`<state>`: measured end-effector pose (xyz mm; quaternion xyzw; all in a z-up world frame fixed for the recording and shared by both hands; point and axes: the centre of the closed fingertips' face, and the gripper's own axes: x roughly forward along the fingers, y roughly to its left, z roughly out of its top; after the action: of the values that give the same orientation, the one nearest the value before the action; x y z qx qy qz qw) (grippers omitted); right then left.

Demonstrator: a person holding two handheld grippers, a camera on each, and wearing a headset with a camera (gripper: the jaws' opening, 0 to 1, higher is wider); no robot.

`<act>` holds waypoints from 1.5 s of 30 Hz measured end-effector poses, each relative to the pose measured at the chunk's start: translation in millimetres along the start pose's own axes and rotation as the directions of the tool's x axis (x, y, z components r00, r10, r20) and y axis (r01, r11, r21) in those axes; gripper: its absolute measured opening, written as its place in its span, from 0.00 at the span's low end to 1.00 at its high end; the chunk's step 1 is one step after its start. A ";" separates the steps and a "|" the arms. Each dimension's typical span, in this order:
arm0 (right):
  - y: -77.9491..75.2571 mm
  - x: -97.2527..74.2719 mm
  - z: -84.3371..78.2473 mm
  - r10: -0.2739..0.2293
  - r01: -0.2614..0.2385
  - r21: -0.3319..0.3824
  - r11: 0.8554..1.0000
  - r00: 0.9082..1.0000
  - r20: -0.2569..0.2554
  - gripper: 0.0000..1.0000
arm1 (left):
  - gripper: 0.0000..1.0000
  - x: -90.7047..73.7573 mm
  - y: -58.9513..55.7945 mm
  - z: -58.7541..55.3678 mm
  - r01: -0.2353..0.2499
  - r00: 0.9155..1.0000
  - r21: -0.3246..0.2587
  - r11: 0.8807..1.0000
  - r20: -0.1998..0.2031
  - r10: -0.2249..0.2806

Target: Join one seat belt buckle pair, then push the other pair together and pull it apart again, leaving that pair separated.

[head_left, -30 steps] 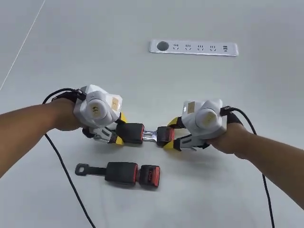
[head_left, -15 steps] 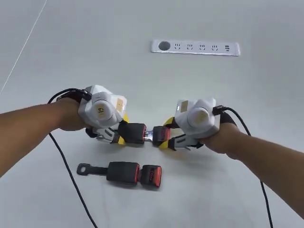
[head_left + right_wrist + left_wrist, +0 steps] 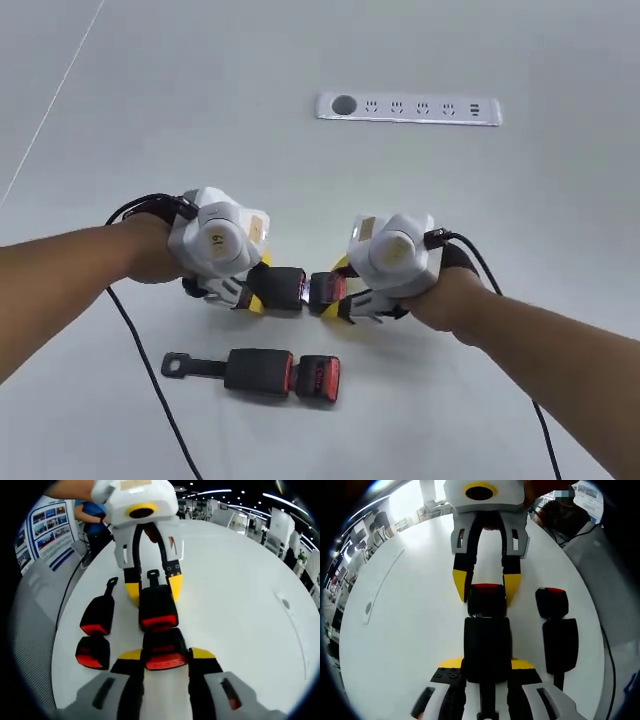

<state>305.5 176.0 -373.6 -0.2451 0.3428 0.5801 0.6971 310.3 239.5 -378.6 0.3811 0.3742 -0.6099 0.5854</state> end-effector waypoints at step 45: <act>-2.7 -9.5 -10.8 -0.007 0.004 -0.035 0.999 0.997 -0.074 0.34 | 0.33 -0.2 -1.4 1.4 -0.010 1.000 -0.012 1.000 -0.018 0.009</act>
<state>305.1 161.4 -373.5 -0.2794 0.3575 0.5745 0.6813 308.8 238.3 -377.8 0.3847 0.3812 -0.6015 0.5872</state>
